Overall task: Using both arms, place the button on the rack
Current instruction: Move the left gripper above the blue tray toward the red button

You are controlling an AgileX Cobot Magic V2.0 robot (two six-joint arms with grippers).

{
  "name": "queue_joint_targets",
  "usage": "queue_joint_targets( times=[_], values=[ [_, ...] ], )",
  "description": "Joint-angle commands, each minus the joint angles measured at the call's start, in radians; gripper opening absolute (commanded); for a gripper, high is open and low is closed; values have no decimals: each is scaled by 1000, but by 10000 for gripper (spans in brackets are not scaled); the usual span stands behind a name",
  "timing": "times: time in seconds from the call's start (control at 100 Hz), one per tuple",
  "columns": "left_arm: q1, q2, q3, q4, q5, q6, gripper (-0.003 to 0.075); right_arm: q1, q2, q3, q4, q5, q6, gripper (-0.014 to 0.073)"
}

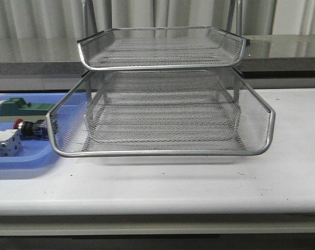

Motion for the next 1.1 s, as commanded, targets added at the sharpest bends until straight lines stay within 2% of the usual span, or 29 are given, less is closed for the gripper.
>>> queue_joint_targets(
  times=[0.0,0.31,0.59,0.7,0.82,0.83,0.92,0.97,1.09],
  values=[
    [2,112,-126,5,-6,-11,-20,-2,4,-33,-24,-55,-1,-70],
    [2,432,-389,61,135,47,-20,-2,4,-33,-24,-55,-1,-70],
    [2,614,-510,61,216,73,1,-2,4,-33,-24,-55,-1,-70],
    [2,644,-515,61,230,98,113,-2,4,-33,-24,-55,-1,-70],
    [2,661,-515,61,244,161,353,-2,4,-33,-24,-55,-1,-70],
    [2,661,-515,61,244,171,400,-2,4,-33,-24,-55,-1,-70],
    [2,661,-515,61,241,182,542,-2,4,-33,-24,-55,-1,-70],
    [2,661,-515,61,235,182,573,-2,4,-33,-24,-55,-1,-70],
    [2,661,-515,53,199,182,549,-2,4,-33,-24,-55,-1,-70]
  ],
)
